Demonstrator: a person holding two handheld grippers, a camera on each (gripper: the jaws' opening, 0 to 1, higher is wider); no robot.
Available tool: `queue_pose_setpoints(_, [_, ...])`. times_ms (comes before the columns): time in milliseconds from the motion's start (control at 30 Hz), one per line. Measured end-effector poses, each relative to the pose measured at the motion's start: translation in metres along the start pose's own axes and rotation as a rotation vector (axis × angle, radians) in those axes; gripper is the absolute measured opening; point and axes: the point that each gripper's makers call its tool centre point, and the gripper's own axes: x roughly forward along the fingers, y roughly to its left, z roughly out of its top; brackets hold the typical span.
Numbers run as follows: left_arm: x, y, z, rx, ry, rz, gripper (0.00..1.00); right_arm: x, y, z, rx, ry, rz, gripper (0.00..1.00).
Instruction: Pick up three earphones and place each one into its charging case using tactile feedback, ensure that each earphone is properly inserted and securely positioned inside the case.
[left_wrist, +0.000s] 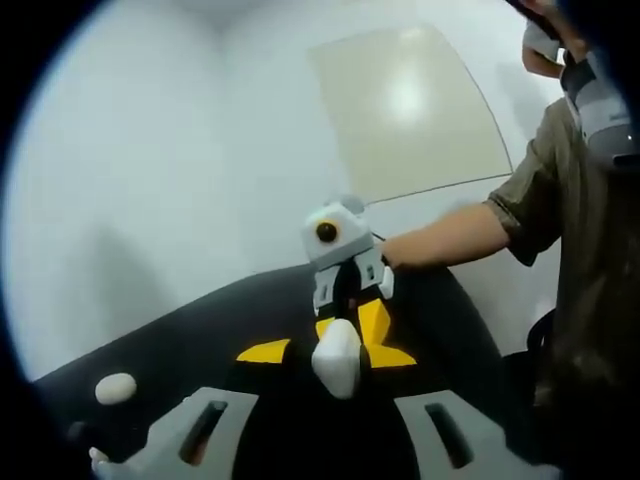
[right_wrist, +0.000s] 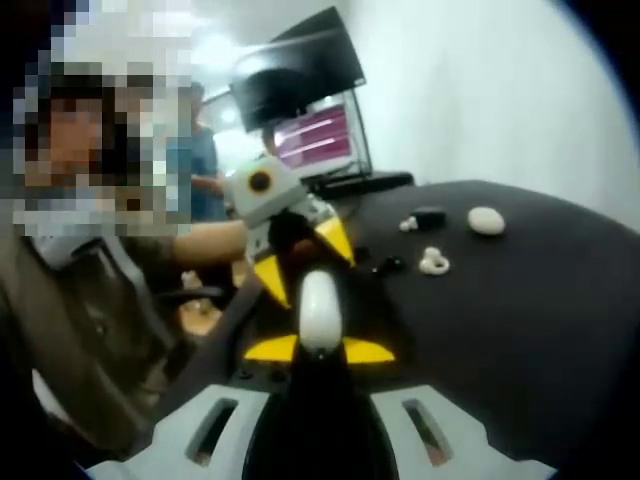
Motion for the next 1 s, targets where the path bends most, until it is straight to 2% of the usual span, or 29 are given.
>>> queue_pose_setpoints(67, [0.001, 0.0, -0.003, -0.011, 0.017, -0.007, 0.24, 0.0, 0.0, 0.0, -0.003, 0.0, 0.001, 0.17])
queue_pose_setpoints(433, [0.001, 0.004, -0.005, -0.028, 0.026, 0.002, 0.24, 0.0, -0.001, 0.0, -0.011, 0.0, -0.002, 0.17])
queue_pose_setpoints(600, [-0.003, 0.008, 0.002, -0.096, -0.009, -0.015, 0.25, 0.002, 0.0, 0.001, -0.003, 0.0, 0.0, 0.17])
queue_pose_setpoints(667, [-0.006, 0.01, 0.01, -0.11, -0.034, 0.004, 0.25, 0.002, 0.001, 0.001, -0.004, -0.001, 0.001, 0.17])
queue_pose_setpoints(767, [-0.013, 0.019, 0.015, -0.045, -0.035, 0.056, 0.26, 0.002, 0.001, 0.001, -0.004, -0.001, 0.005, 0.17])
queue_pose_setpoints(867, [-0.023, 0.024, 0.011, 0.04, 0.031, 0.103, 0.28, 0.002, 0.0, 0.001, -0.001, -0.001, 0.007, 0.17])
queue_pose_setpoints(1000, [-0.029, 0.014, 0.018, 0.056, 0.02, 0.099, 0.31, 0.002, 0.0, 0.002, -0.005, -0.001, 0.004, 0.17])
